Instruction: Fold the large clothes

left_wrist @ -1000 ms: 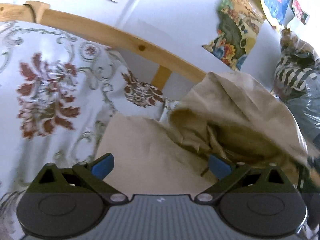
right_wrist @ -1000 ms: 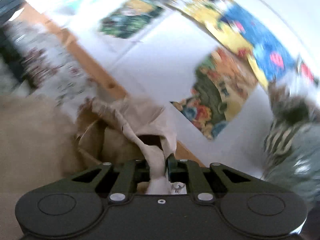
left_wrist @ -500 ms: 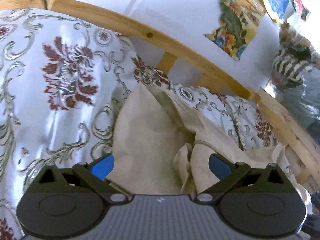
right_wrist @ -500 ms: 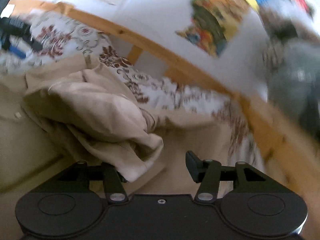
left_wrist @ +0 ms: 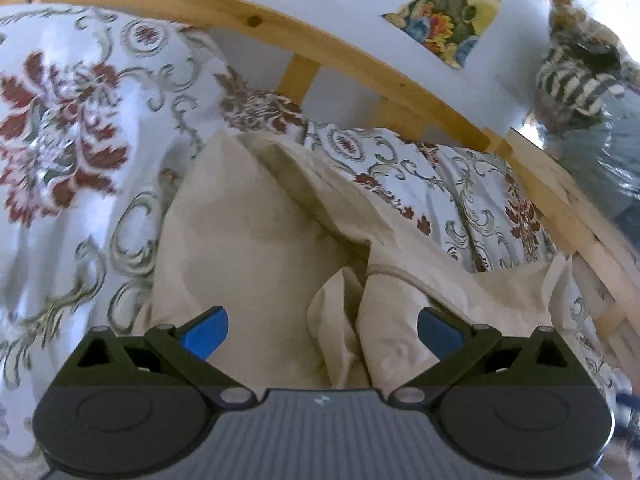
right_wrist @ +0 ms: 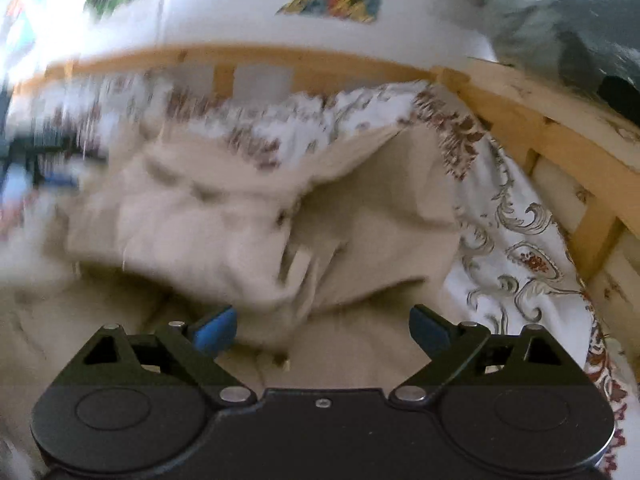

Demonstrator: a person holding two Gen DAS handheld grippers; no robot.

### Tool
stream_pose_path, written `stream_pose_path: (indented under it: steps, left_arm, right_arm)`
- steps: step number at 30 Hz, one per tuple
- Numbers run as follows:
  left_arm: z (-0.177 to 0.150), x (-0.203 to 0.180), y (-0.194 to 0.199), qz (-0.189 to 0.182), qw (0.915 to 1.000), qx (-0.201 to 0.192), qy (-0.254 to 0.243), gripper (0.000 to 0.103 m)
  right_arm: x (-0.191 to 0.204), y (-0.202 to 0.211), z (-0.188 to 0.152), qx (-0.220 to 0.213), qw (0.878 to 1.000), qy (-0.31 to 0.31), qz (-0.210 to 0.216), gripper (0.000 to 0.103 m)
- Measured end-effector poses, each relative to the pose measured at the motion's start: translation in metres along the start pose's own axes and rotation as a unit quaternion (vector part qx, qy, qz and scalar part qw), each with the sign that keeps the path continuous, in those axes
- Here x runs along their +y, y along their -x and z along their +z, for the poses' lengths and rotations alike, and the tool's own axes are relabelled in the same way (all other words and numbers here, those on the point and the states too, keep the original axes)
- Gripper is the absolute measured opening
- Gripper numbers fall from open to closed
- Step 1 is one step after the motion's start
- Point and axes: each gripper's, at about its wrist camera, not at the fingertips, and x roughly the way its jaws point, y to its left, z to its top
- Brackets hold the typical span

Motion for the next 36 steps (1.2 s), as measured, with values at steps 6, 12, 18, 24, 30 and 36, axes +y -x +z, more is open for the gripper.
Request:
stream_pose_path:
  steps: [6, 12, 18, 24, 30, 36]
  left_arm:
    - [0.025, -0.013, -0.030, -0.021, 0.9993, 0.028, -0.009, 0.098]
    - [0.030, -0.036, -0.056, -0.006, 0.9981, 0.045, -0.041, 0.031]
    - [0.038, -0.066, -0.050, 0.037, 0.9924, -0.043, -0.109, 0.000]
    - [0.041, -0.069, -0.070, 0.041, 0.9921, -0.010, -0.118, 0.000]
    - [0.026, -0.046, -0.046, 0.007, 0.9977, 0.009, -0.067, 0.062]
    - [0.000, -0.029, -0.045, -0.026, 0.9958, 0.082, -0.031, 0.049]
  right_arm:
    - [-0.030, -0.063, 0.053, 0.004, 0.991, -0.106, 0.087, 0.077]
    - [-0.040, -0.154, 0.075, 0.061, 0.971, -0.184, 0.140, 0.023]
    - [-0.030, -0.165, 0.130, -0.030, 0.989, -0.093, 0.112, 0.017]
    - [-0.016, -0.176, 0.129, -0.060, 0.996, -0.040, 0.051, 0.013]
    - [-0.014, -0.155, 0.080, -0.053, 0.997, -0.046, 0.009, 0.053]
    - [-0.021, -0.125, 0.028, -0.042, 0.987, -0.152, 0.000, 0.052]
